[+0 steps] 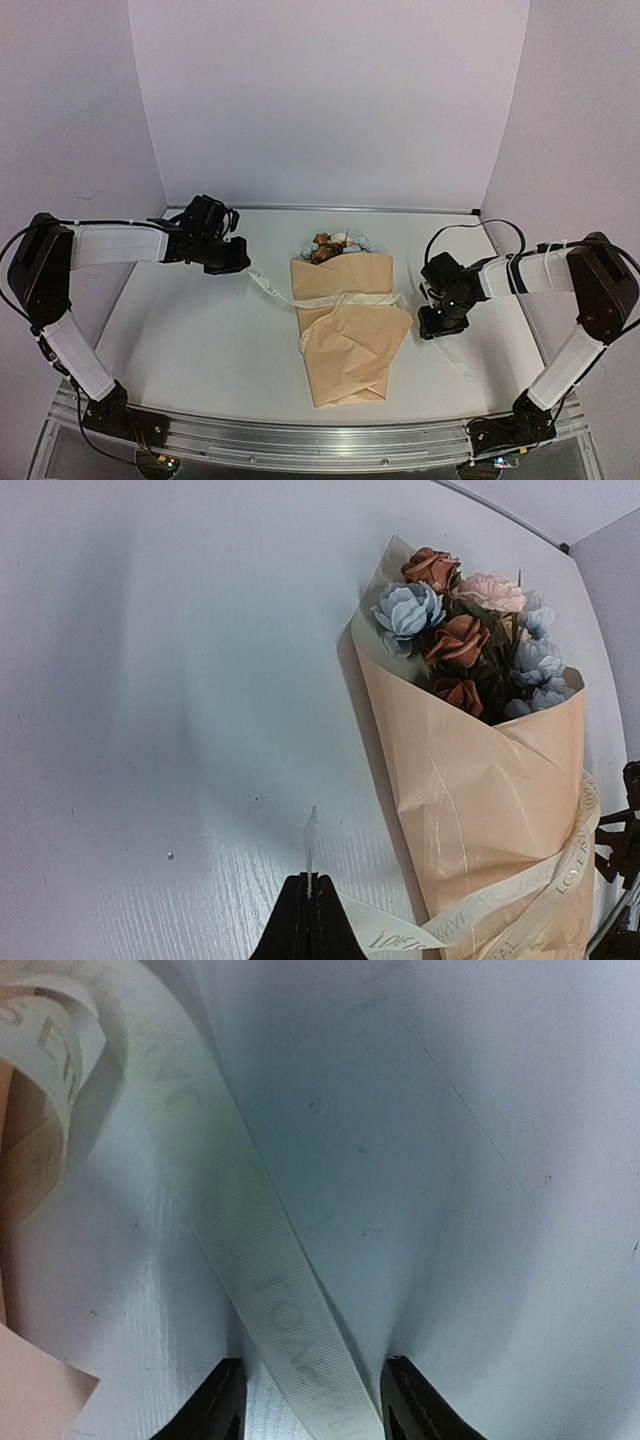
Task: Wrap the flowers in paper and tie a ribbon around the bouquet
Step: Pick up the right side of the ribbon from the center of the board, then tie the ribbon around the folded bouquet.
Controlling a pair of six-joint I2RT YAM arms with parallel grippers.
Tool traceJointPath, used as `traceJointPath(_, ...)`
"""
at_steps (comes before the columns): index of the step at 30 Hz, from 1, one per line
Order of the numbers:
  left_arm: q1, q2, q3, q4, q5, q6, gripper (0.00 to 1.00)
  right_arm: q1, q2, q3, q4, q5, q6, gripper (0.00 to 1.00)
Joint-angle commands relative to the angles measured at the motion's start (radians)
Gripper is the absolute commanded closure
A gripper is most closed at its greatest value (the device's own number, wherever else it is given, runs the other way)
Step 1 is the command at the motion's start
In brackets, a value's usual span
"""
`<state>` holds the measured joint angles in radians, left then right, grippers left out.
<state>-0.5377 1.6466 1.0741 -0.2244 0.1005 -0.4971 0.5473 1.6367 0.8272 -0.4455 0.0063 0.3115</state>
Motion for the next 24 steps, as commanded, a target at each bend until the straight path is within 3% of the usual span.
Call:
traceJointPath(1,0.001,-0.034,0.039,-0.005,-0.029,-0.009,1.0,0.026,0.032,-0.032,-0.038,0.08,0.078,0.75)
traceJointPath(3,0.001,-0.045,0.028,-0.003,-0.03,-0.031,1.0,0.025,0.016,-0.039,-0.045,0.13,0.094,0.95)
traceJointPath(4,0.001,-0.052,0.022,-0.002,-0.03,-0.042,1.0,0.024,0.007,-0.034,-0.062,0.162,0.088,1.0)
traceJointPath(11,0.002,-0.094,-0.047,-0.03,-0.091,-0.13,1.0,-0.057,-0.032,0.128,-0.241,0.244,0.036,1.0)
traceJointPath(18,0.024,-0.143,-0.145,-0.059,-0.166,-0.207,1.0,-0.161,-0.046,0.185,-0.282,0.235,0.072,1.0)
traceJointPath(24,0.105,-0.172,-0.208,-0.083,-0.186,-0.227,1.0,-0.19,-0.07,0.213,-0.306,0.252,0.101,1.0)
